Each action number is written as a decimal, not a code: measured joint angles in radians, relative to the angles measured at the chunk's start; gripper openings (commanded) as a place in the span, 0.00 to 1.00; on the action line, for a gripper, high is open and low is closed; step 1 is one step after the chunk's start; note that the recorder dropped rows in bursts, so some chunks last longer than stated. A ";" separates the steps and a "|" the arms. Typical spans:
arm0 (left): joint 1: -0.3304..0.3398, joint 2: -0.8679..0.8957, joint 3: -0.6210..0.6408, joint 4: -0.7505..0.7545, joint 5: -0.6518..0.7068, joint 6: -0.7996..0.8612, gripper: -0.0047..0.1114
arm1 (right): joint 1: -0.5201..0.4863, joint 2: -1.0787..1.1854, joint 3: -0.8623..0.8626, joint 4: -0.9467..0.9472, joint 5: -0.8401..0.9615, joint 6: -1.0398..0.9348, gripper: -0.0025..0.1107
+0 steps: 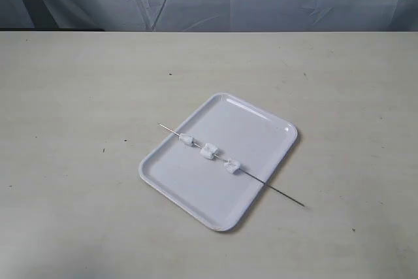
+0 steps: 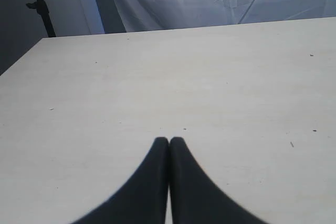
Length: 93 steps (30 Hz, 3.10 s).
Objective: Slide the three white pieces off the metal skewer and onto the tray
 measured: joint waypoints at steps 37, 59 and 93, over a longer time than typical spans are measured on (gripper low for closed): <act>0.000 0.000 0.000 0.000 0.000 0.002 0.04 | 0.000 0.000 0.000 -0.328 -0.354 -0.004 0.02; 0.000 0.000 0.000 0.000 0.000 0.002 0.04 | 0.223 0.319 -0.246 -0.621 -0.587 0.602 0.02; 0.000 0.000 0.000 0.000 0.000 0.002 0.04 | 0.363 1.356 -0.739 0.186 0.254 -0.482 0.38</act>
